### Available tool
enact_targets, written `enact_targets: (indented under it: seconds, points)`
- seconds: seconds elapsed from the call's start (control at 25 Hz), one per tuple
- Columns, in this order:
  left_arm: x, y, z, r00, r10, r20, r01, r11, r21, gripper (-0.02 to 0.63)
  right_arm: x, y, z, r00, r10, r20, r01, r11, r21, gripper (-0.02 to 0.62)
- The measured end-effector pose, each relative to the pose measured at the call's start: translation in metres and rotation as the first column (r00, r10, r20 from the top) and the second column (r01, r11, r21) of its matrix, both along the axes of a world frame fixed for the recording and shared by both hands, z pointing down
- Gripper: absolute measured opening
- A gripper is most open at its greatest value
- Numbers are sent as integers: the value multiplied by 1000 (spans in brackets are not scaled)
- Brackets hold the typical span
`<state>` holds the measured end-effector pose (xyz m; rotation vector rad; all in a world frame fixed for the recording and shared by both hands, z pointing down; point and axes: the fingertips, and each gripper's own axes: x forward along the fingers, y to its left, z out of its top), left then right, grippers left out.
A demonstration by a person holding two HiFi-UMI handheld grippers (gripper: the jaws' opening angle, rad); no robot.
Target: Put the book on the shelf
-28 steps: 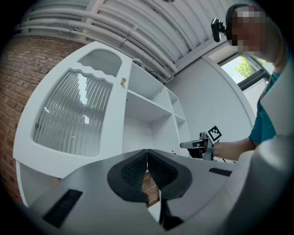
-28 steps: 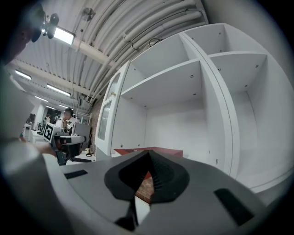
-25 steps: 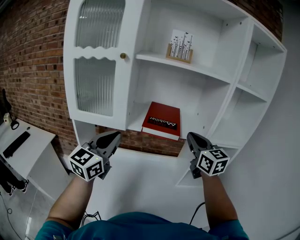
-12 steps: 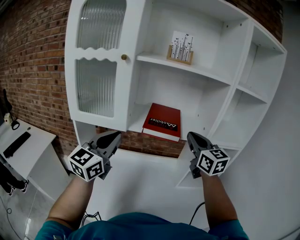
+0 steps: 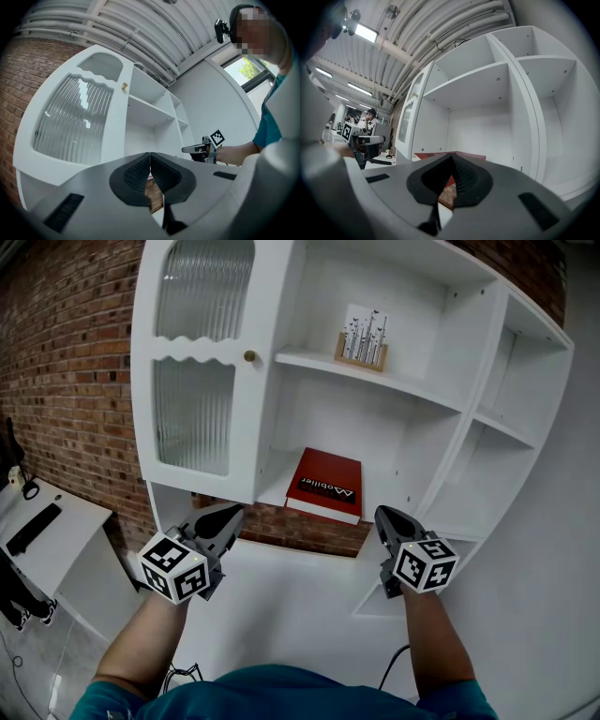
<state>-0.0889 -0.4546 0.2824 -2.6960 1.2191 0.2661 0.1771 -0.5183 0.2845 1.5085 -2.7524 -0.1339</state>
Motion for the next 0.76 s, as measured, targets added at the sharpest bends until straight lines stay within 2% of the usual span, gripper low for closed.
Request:
enact_targets:
  seconds: [0.76]
  points:
    - [0,-3,1,1000,4,0,-4,1000,-4,17,-6,-3,0,1000,-4,-27,5,1000,4,20]
